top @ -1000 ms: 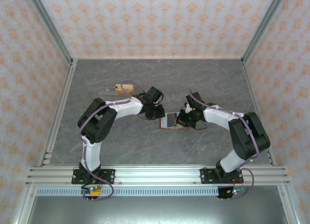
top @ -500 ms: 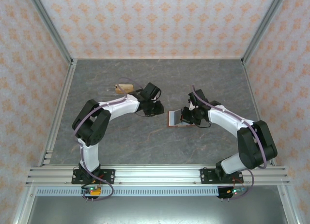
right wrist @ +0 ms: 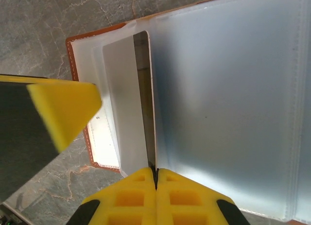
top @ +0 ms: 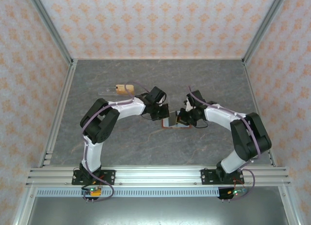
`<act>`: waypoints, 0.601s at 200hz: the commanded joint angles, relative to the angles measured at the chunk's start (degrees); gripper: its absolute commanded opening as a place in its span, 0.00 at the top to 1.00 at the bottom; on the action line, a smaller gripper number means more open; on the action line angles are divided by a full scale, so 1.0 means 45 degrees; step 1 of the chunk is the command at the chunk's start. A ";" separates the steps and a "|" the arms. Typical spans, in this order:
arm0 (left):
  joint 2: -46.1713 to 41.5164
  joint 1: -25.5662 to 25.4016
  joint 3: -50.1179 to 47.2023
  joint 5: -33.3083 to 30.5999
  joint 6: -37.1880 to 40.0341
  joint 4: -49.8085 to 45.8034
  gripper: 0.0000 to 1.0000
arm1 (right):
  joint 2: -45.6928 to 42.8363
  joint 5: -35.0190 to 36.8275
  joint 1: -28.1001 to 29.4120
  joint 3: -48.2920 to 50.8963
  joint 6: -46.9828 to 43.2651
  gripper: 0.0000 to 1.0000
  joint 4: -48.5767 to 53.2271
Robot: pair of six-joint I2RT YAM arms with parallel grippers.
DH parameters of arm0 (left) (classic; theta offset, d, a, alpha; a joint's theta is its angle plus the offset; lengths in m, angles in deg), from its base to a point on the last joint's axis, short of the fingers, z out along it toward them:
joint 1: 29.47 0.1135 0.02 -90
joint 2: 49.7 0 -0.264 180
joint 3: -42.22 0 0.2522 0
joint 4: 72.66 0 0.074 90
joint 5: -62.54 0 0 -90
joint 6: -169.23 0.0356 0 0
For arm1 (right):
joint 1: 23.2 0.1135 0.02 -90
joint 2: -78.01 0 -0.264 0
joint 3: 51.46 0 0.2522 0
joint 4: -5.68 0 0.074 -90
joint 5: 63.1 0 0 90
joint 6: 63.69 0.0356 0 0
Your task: Take the credit cards out of the card holder
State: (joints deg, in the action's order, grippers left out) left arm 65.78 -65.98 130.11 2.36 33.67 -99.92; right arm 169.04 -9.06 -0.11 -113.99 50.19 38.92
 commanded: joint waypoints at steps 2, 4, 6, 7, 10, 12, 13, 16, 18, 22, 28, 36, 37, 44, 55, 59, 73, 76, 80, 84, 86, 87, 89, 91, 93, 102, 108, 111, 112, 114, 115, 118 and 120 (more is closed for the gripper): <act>0.0172 -0.0011 0.0500 -0.0134 0.0041 -0.0362 1.00 | 0.0318 -0.0186 -0.0036 -0.0197 -0.0219 1.00 -0.0401; 0.0186 -0.0011 0.0500 -0.0180 0.0045 -0.0390 1.00 | 0.0344 -0.0185 -0.0034 -0.0197 -0.0231 1.00 -0.0404; 0.0194 -0.0006 0.0500 -0.0216 0.0071 -0.0436 1.00 | 0.0360 -0.0190 -0.0034 -0.0187 -0.0244 1.00 -0.0424; 0.0196 -0.0009 0.0500 -0.0228 0.0078 -0.0466 1.00 | 0.0369 -0.0190 -0.0034 -0.0192 -0.0255 1.00 -0.0434; 0.0214 -0.0011 0.0500 -0.0298 0.0102 -0.0544 1.00 | 0.0389 -0.0181 -0.0044 -0.0179 -0.0276 1.00 -0.0442; 0.0216 -0.0011 0.0495 -0.0338 0.0129 -0.0597 1.00 | 0.0405 -0.0164 -0.0046 -0.0177 -0.0279 1.00 -0.0433; 0.0226 -0.0011 0.0497 -0.0358 0.0146 -0.0615 1.00 | 0.0411 -0.0158 -0.0040 -0.0177 -0.0293 1.00 -0.0429; 0.0235 -0.0011 0.0504 -0.0417 0.0179 -0.0690 1.00 | 0.0443 -0.0136 -0.0035 -0.0177 -0.0329 1.00 -0.0412; 0.0245 -0.0016 0.0501 -0.0456 0.0211 -0.0731 1.00 | 0.0448 -0.0124 -0.0034 -0.0177 -0.0341 1.00 -0.0436; 0.0255 -0.0012 0.0500 -0.0526 0.0239 -0.0828 1.00 | 0.0475 -0.0109 -0.0035 -0.0160 -0.0374 1.00 -0.0442; 0.0260 -0.0011 0.0482 -0.0610 0.0304 -0.0928 1.00 | 0.0515 -0.0079 -0.0052 -0.0148 -0.0481 1.00 -0.0437; 0.0275 -0.0014 0.0463 -0.0732 0.0401 -0.1088 1.00 | 0.0552 -0.0038 -0.0044 -0.0139 -0.0619 1.00 -0.0430; 0.0275 -0.0012 0.0462 -0.0750 0.0400 -0.1115 1.00 | 0.0553 -0.0036 -0.0049 -0.0139 -0.0638 1.00 -0.0437; 0.0266 -0.0011 0.0442 -0.0874 0.0517 -0.1259 1.00 | 0.0573 0.0012 -0.0063 -0.0120 -0.0764 1.00 -0.0443; 0.0221 0.0008 0.0407 -0.1049 0.0681 -0.1486 1.00 | 0.0566 0.0104 -0.0075 -0.0080 -0.0949 1.00 -0.0461; 0.0217 0.0007 0.0388 -0.1103 0.0753 -0.1554 1.00 | 0.0573 0.0130 -0.0101 -0.0051 -0.1011 1.00 -0.0453; 0.0134 0.0082 0.0296 -0.1194 0.0987 -0.1709 1.00 | 0.0504 0.0064 -0.0196 0.0089 -0.1125 1.00 -0.0594; 0.0094 0.0127 0.0255 -0.1173 0.1016 -0.1723 1.00 | 0.0479 0.0046 -0.0249 0.0122 -0.1109 1.00 -0.0611; 0.0056 0.0152 0.0206 -0.1163 0.1073 -0.1710 1.00 | 0.0454 -0.0004 -0.0296 0.0168 -0.1118 1.00 -0.0636; 0.0016 0.0198 0.0153 -0.1168 0.1126 -0.1708 1.00 | 0.0424 -0.0044 -0.0374 0.0219 -0.1109 1.00 -0.0690; -0.0009 0.0212 0.0125 -0.1166 0.1151 -0.1708 1.00 | 0.0404 -0.0081 -0.0407 0.0244 -0.1108 1.00 -0.0686; -0.0023 0.0218 0.0117 -0.1162 0.1165 -0.1708 1.00 | 0.0401 -0.0087 -0.0425 0.0258 -0.1107 1.00 -0.0701; -0.0044 0.0232 0.0087 -0.1155 0.1190 -0.1703 1.00 | 0.0384 -0.0116 -0.0474 0.0278 -0.1107 1.00 -0.0703; -0.0063 0.0240 0.0060 -0.1158 0.1216 -0.1682 1.00 | 0.0380 -0.0133 -0.0505 0.0303 -0.1093 1.00 -0.0699; -0.0088 0.0257 0.0043 -0.1149 0.1247 -0.1672 1.00 | 0.0349 -0.0148 -0.0557 0.0309 -0.1089 1.00 -0.0712; -0.0172 0.0330 -0.0002 -0.1134 0.1347 -0.1702 1.00 | 0.0292 -0.0200 -0.0701 0.0400 -0.1064 1.00 -0.0726; -0.0194 0.0371 -0.0025 -0.1099 0.1425 -0.1717 1.00 | 0.0222 -0.0244 -0.0819 0.0434 -0.1060 1.00 -0.0729; -0.0206 0.0378 -0.0017 -0.1100 0.1452 -0.1719 1.00 | 0.0200 -0.0276 -0.0869 0.0463 -0.1067 1.00 -0.0728; -0.0210 0.0379 -0.0013 -0.1090 0.1462 -0.1733 1.00 | 0.0191 -0.0282 -0.0881 0.0475 -0.1068 1.00 -0.0742; -0.0212 0.0379 -0.0009 -0.1098 0.1484 -0.1729 1.00 | 0.0175 -0.0312 -0.0910 0.0484 -0.1058 1.00 -0.0752; -0.0213 0.0379 -0.0009 -0.1099 0.1488 -0.1738 1.00 | 0.0169 -0.0320 -0.0921 0.0495 -0.1053 1.00 -0.0754; -0.0213 0.0396 0.0002 -0.1090 0.1518 -0.1746 1.00 | 0.0125 -0.0327 -0.0946 0.0522 -0.1054 1.00 -0.0746; -0.0199 0.0398 0.0009 -0.1083 0.1537 -0.1756 1.00 | 0.0110 -0.0342 -0.0970 0.0540 -0.1050 1.00 -0.0753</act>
State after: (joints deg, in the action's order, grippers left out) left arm 66.28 -65.32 131.16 0.37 37.67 -103.07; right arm 170.54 -10.85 -2.73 -113.14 46.54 35.97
